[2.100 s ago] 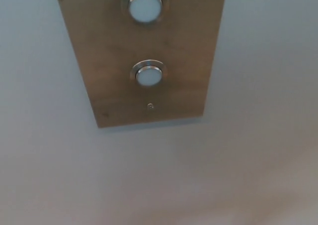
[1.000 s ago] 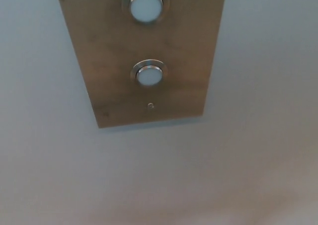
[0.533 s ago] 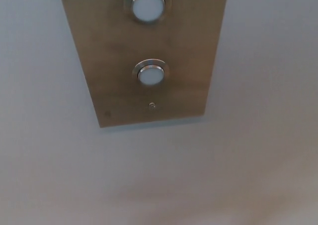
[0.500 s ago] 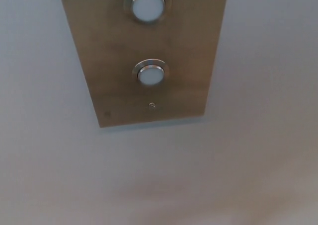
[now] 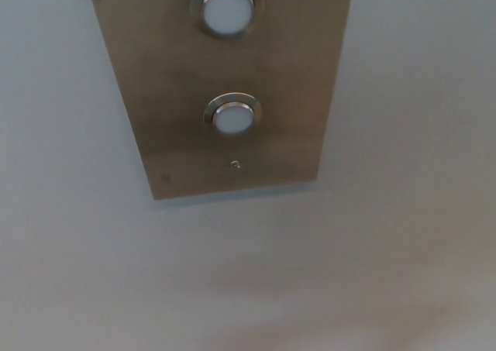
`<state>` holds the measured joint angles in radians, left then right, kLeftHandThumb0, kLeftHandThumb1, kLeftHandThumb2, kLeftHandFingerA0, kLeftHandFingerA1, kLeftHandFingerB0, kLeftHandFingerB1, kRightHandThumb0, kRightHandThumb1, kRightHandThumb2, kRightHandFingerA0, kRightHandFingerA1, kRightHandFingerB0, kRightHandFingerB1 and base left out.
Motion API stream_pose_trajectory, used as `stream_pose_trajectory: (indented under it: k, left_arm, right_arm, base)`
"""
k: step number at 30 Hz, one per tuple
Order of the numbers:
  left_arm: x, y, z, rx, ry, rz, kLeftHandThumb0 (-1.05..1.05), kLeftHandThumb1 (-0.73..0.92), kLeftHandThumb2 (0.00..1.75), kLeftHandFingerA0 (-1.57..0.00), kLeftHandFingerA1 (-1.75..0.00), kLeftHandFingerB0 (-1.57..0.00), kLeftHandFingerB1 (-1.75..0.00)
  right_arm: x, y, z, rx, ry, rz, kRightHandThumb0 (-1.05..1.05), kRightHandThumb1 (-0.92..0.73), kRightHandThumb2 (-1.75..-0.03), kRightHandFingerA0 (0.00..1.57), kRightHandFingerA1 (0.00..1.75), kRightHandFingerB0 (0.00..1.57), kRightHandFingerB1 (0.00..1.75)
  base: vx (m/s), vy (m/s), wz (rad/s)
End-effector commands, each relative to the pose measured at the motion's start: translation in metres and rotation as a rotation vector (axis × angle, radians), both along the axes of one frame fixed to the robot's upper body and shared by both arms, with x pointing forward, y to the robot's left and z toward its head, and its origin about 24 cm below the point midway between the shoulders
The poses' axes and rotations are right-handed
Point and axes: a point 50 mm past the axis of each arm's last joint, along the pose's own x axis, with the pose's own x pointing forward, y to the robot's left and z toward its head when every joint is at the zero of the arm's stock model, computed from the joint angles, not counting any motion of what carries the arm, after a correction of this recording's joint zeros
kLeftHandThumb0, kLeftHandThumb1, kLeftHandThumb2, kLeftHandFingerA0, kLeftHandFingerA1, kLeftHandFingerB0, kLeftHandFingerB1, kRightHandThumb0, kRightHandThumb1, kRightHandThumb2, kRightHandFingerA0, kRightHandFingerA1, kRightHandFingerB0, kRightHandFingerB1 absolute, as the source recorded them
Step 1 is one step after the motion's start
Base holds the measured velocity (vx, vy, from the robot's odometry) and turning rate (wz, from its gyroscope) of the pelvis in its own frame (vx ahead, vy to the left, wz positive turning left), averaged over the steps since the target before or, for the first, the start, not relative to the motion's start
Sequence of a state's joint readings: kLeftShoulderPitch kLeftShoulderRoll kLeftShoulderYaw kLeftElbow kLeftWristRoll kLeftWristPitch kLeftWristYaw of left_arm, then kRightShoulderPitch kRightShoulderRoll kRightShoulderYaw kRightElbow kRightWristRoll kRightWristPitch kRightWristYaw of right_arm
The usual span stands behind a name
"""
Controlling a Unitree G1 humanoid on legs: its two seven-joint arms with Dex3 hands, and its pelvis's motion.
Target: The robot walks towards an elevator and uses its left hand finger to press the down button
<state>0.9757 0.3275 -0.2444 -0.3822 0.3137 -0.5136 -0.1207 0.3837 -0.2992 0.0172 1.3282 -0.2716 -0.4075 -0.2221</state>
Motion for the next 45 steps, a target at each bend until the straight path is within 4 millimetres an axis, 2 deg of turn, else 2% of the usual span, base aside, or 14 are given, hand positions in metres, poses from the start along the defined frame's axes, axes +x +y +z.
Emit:
stream_pose_trajectory:
  k: [1,6,7,8,10,11,12,13,14,45]
  left_arm:
    - [0.007,-0.073,0.096,-0.221,-0.476,-0.497,-0.5,0.53,0.56,-0.67,-0.69,-0.67,-0.52]
    - [0.026,-0.068,0.102,-0.146,-0.543,-0.489,-0.47,0.52,0.56,-0.69,-0.7,-0.68,-0.54]
    - [0.036,-0.066,0.108,-0.109,-0.591,-0.478,-0.47,0.52,0.56,-0.71,-0.7,-0.7,-0.53]
    - [0.041,-0.065,0.11,-0.094,-0.61,-0.473,-0.47,0.52,0.56,-0.71,-0.7,-0.7,-0.53]
    - [0.045,-0.065,0.114,-0.091,-0.621,-0.468,-0.47,0.52,0.56,-0.71,-0.71,-0.7,-0.54]
    - [0.051,-0.065,0.12,-0.079,-0.653,-0.464,-0.51,0.54,0.56,-0.7,-0.72,-0.69,-0.53]
    - [0.057,-0.065,0.127,-0.065,-0.691,-0.46,-0.51,0.54,0.56,-0.7,-0.72,-0.69,-0.53]
    - [0.062,-0.067,0.132,-0.063,-0.72,-0.452,-0.5,0.52,0.56,-0.71,-0.74,-0.7,-0.54]
    - [0.066,-0.068,0.138,-0.063,-0.746,-0.443,-0.5,0.52,0.56,-0.71,-0.74,-0.7,-0.54]
    - [0.069,-0.073,0.144,-0.033,-0.73,-0.446,-0.5,0.52,0.56,-0.71,-0.74,-0.7,-0.54]
  right_arm:
    - [0.004,-0.017,0.008,-0.029,0.001,0.017,-0.43,-0.56,-0.58,0.71,0.53,0.53,0.37]
    - [0.004,-0.018,0.008,-0.037,0.007,0.026,-0.45,-0.56,-0.58,0.69,0.54,0.54,0.37]
    - [0.004,-0.019,0.009,-0.038,0.01,0.026,-0.5,-0.45,-0.82,0.65,0.63,0.47,0.52]
    - [0.004,-0.02,0.009,-0.038,0.011,0.026,-0.5,-0.45,-0.82,0.65,0.63,0.47,0.52]
    - [0.003,-0.02,0.009,-0.036,0.019,0.018,-0.5,-0.46,-0.81,0.64,0.62,0.47,0.51]
    - [0.003,-0.02,0.009,-0.037,0.021,0.027,-0.45,-0.56,-0.58,0.71,0.54,0.54,0.37]
    - [0.003,-0.02,0.009,-0.038,0.023,0.04,-0.45,-0.56,-0.58,0.71,0.54,0.54,0.37]
    - [0.003,-0.02,0.009,-0.041,0.026,0.046,-0.49,-0.46,-0.8,0.66,0.63,0.48,0.52]
    - [0.003,-0.02,0.009,-0.044,0.028,0.05,-0.49,-0.46,-0.8,0.66,0.63,0.48,0.52]
    - [0.003,-0.02,0.009,-0.045,0.029,0.052,-0.49,-0.46,-0.8,0.66,0.63,0.48,0.52]
  base:
    - [0.0,0.0,0.0]
    - [0.0,0.0,0.0]
    - [0.0,0.0,0.0]
    - [0.0,0.0,0.0]
    - [0.0,0.0,0.0]
    - [0.0,0.0,0.0]
    - [0.0,0.0,0.0]
    - [0.0,0.0,0.0]
    - [0.0,0.0,0.0]
    - [0.0,0.0,0.0]
